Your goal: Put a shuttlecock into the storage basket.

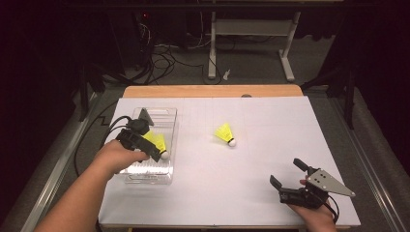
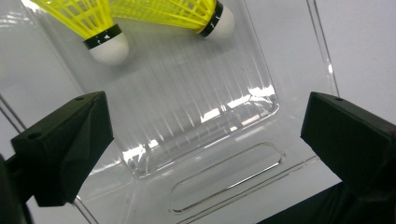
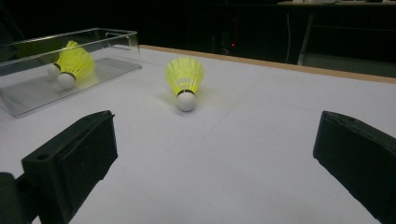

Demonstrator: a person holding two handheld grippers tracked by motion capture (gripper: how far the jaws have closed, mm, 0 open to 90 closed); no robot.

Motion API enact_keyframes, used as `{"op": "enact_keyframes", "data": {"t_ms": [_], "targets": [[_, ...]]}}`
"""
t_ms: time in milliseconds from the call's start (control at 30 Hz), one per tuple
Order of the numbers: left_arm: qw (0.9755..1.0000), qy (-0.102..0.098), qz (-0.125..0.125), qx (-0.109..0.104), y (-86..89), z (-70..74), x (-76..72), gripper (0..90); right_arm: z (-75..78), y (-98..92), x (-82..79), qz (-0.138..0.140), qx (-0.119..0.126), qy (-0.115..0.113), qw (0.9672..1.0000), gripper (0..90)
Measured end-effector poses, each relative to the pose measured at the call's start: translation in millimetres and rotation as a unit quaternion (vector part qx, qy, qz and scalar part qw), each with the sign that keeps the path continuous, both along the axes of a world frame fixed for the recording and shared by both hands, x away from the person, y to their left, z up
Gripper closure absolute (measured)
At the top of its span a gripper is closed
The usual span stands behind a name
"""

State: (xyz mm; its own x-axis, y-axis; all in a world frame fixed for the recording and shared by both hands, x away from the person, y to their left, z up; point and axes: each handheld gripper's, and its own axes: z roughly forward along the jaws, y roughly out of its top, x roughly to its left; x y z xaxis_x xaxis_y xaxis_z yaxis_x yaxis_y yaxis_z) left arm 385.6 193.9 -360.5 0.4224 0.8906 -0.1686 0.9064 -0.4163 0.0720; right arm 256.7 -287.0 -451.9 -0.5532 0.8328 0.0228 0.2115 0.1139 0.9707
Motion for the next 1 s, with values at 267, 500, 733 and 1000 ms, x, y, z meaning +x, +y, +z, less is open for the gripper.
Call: {"op": "enact_keyframes", "data": {"t_ms": [267, 500, 733, 1000], "targets": [[1.0, -0.004, -0.003, -0.008, -4.0, 1.7, -3.4, 0.5, -0.2, 0.0, 0.1, 0.0, -0.001, -0.001, 1.0, 0.3], [0.9998, -0.003, -0.014, -0.013, -9.1, 2.4, -5.5, 0.5, -0.3, 0.7, 0.4, 0.0, -0.002, 0.0, 1.0, 0.3], [0.9995, -0.002, -0.029, -0.014, -18.6, 2.3, -6.6, 0.6, -1.8, 0.3, 2.1, -0.002, 0.0, 0.005, 1.0, 0.3], [0.9988, -0.003, -0.045, -0.021, -34.7, -0.9, -10.1, 0.6, -1.6, 0.7, 1.2, -0.001, -0.003, 0.003, 1.0, 0.3]]}}
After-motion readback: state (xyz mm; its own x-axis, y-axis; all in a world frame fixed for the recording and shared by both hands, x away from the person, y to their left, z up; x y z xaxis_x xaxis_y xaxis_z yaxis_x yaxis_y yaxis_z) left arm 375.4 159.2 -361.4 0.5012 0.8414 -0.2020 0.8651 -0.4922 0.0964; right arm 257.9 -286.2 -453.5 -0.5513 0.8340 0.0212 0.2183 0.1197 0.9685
